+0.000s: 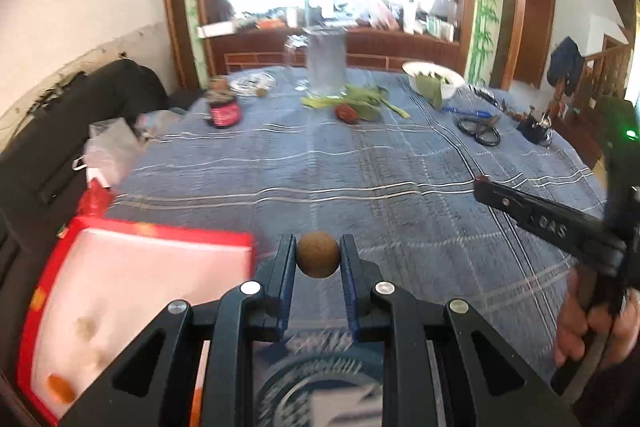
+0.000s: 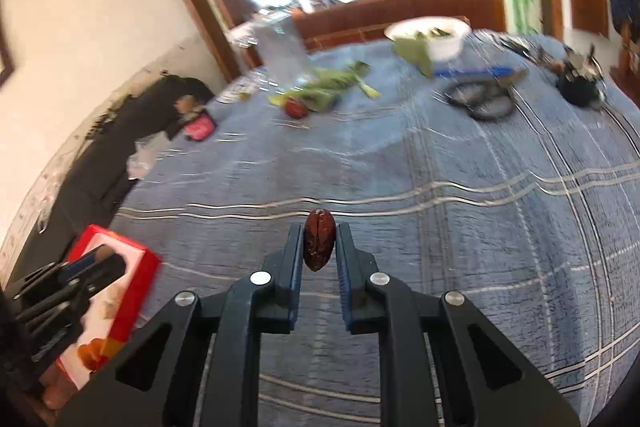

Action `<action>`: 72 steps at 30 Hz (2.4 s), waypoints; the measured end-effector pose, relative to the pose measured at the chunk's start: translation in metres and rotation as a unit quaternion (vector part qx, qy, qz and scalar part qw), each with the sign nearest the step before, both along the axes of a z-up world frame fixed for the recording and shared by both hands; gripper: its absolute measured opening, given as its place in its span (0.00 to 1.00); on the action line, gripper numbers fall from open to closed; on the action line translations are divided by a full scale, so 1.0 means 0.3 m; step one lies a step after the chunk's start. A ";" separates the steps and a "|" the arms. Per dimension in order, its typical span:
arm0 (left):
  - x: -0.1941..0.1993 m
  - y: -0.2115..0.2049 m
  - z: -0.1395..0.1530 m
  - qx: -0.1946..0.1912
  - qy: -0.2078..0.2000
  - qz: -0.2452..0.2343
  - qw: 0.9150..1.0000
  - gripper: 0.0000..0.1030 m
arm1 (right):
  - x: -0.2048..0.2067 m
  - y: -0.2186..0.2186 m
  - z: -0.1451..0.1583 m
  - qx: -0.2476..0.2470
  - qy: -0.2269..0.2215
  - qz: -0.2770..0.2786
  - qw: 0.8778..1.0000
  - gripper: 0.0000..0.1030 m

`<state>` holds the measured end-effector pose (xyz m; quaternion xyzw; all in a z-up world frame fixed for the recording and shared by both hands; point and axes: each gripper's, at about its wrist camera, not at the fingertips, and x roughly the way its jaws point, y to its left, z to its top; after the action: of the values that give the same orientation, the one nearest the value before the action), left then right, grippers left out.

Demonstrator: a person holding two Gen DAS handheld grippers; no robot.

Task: Organize fruits
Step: 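Carry the brown fruit and the date over the red tray, then lower both items into the tray and open both grippers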

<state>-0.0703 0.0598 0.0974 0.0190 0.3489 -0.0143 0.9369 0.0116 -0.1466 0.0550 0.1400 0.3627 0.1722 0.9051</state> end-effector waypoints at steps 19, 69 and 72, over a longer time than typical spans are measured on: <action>-0.217 0.702 0.029 0.015 -0.018 0.208 0.978 0.20 | -0.298 0.640 0.132 0.032 -0.026 0.207 0.977 0.18; -0.192 0.741 -0.178 0.028 0.082 0.211 0.974 0.47 | -0.533 0.974 -0.083 -0.078 0.023 0.308 0.948 0.21; -0.208 0.737 -0.167 0.027 0.073 0.214 0.974 0.49 | -0.531 0.962 -0.077 -0.071 0.023 0.306 0.949 0.33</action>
<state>-0.1326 0.2810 0.0474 -0.0318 0.4129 0.1945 0.8892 -0.1477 0.1419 0.0320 -0.0384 0.4204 0.4109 0.8080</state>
